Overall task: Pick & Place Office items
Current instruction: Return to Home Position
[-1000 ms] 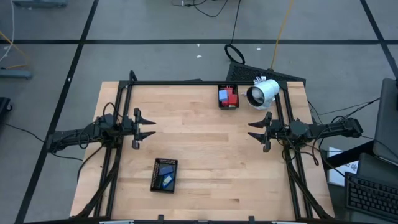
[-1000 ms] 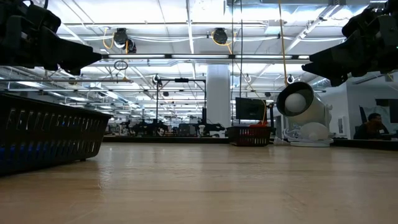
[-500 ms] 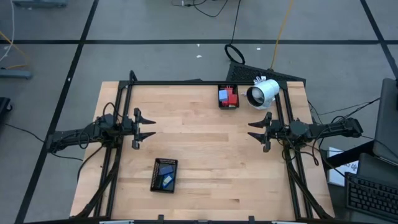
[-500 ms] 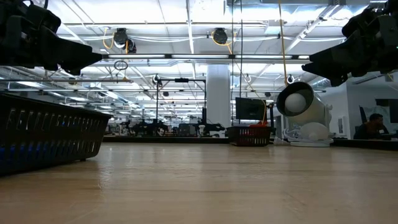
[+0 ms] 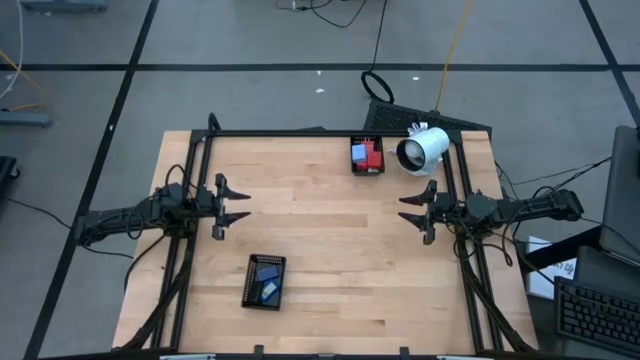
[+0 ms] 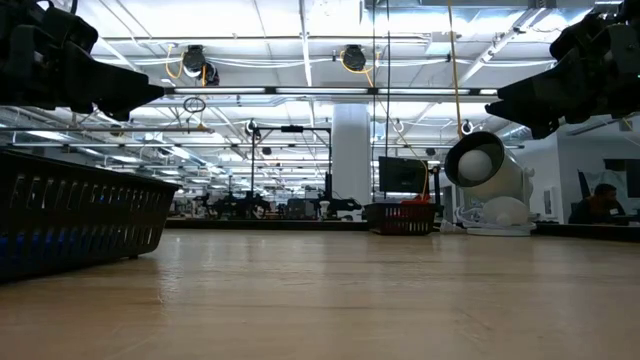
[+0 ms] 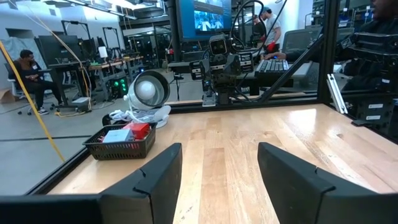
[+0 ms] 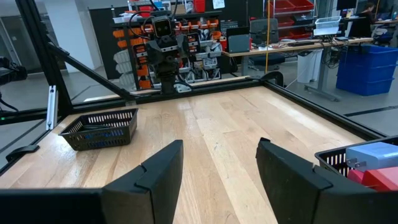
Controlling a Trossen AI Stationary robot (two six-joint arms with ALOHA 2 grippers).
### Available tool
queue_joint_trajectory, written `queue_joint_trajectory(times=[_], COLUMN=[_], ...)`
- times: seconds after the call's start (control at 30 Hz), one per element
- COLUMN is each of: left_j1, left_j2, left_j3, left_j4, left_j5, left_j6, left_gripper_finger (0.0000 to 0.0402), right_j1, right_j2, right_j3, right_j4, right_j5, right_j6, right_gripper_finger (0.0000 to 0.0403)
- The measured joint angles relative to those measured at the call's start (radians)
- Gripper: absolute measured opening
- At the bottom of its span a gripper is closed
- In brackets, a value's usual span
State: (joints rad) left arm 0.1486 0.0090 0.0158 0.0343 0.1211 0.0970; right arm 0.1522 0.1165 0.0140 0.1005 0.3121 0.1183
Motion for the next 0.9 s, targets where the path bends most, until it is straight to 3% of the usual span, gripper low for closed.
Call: queue_joint_trajectory(times=[0.57,0.9], left_j1=[0.000,0.000], left_j2=[0.000,0.000], left_j3=[0.000,0.000], left_j4=[0.000,0.000], left_j5=[0.000,0.000], left_j6=[-0.003,0.000], left_gripper_finger=[0.0179,0.0200], right_j1=[0.000,0.000], right_j2=[0.000,0.000], right_j3=[0.000,0.000], right_j4=[0.000,0.000], right_j5=[0.000,0.000], right_j6=[0.000,0.000], right_gripper_finger=[0.0196,0.0196])
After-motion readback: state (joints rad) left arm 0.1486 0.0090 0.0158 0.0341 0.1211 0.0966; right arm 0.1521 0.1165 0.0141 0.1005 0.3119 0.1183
